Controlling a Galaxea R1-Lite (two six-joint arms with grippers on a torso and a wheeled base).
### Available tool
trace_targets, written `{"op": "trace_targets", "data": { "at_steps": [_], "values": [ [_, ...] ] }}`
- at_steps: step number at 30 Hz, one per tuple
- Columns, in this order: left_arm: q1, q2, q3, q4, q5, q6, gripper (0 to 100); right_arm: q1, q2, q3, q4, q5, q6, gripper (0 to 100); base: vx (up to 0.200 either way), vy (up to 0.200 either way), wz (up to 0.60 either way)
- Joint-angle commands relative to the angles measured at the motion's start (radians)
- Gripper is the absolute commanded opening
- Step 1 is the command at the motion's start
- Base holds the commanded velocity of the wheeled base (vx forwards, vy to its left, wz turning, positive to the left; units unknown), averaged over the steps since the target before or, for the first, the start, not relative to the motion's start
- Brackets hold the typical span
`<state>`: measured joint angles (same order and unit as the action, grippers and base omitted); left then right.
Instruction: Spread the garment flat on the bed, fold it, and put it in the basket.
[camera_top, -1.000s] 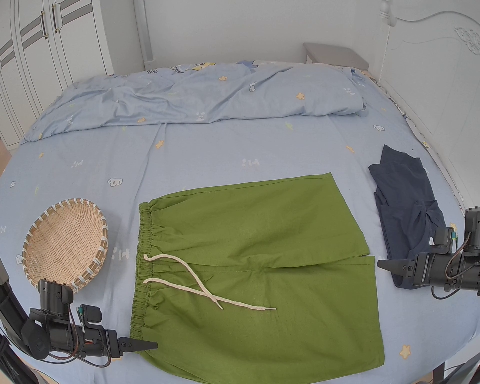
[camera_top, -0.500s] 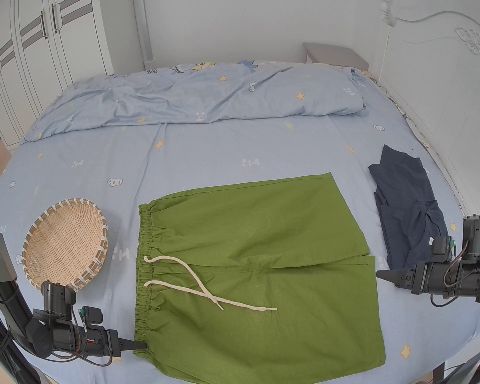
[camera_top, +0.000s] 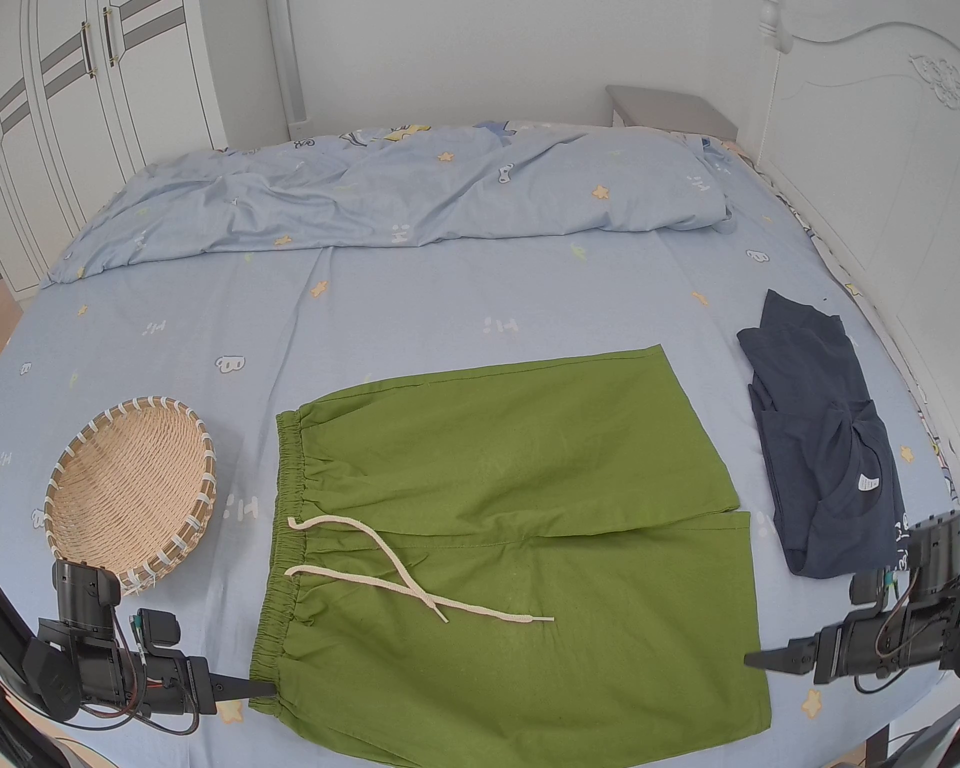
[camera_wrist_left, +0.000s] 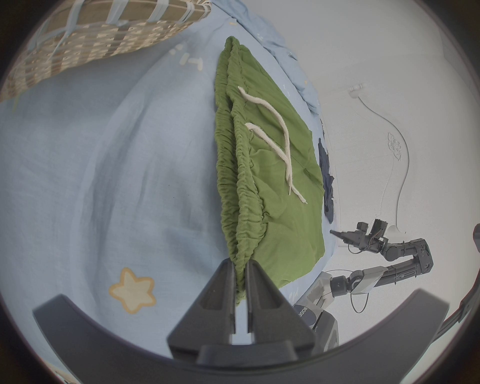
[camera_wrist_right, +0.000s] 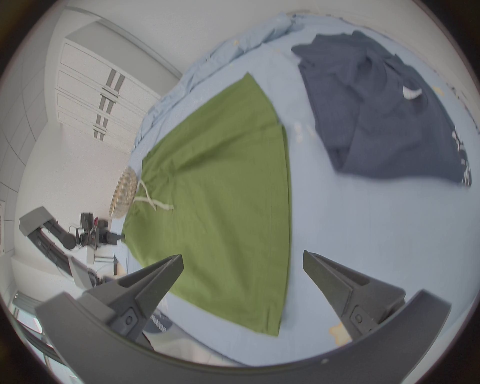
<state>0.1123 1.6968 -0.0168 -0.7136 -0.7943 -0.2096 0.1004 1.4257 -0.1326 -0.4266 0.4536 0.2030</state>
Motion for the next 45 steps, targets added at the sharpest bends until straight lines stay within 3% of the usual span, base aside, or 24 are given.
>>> {"op": "trace_targets", "data": {
  "at_steps": [1,6,11,17,23,40,45],
  "values": [
    [0.006,-0.022,0.014,0.002,-0.003,0.012,0,-0.001,0.064,0.088,0.000,0.031,-0.051,100,0.000,0.000,0.00],
    [0.001,-0.017,0.014,0.000,-0.005,0.016,0,-0.001,0.111,0.129,-0.003,0.034,-0.105,100,0.000,0.000,0.00],
    [-0.002,-0.016,0.015,-0.003,-0.005,0.018,0,0.001,0.128,0.133,0.008,0.039,-0.106,100,0.000,0.000,0.00],
    [-0.005,-0.014,0.015,-0.006,-0.006,0.016,0,-0.001,0.191,0.133,-0.003,0.162,-0.106,100,0.000,0.000,0.00],
    [-0.005,-0.014,0.015,-0.007,-0.006,0.018,0,-0.001,0.300,0.133,-0.063,0.163,-0.109,100,0.000,0.000,0.00],
    [-0.005,0.014,0.015,-0.007,-0.006,0.039,0,0.002,0.318,0.133,-0.069,0.168,-0.123,100,0.000,0.000,0.00],
    [-0.005,0.015,0.015,-0.007,-0.006,0.042,0,0.001,0.344,0.131,-0.087,0.211,-0.122,100,0.000,0.000,0.00]
  ]
}}
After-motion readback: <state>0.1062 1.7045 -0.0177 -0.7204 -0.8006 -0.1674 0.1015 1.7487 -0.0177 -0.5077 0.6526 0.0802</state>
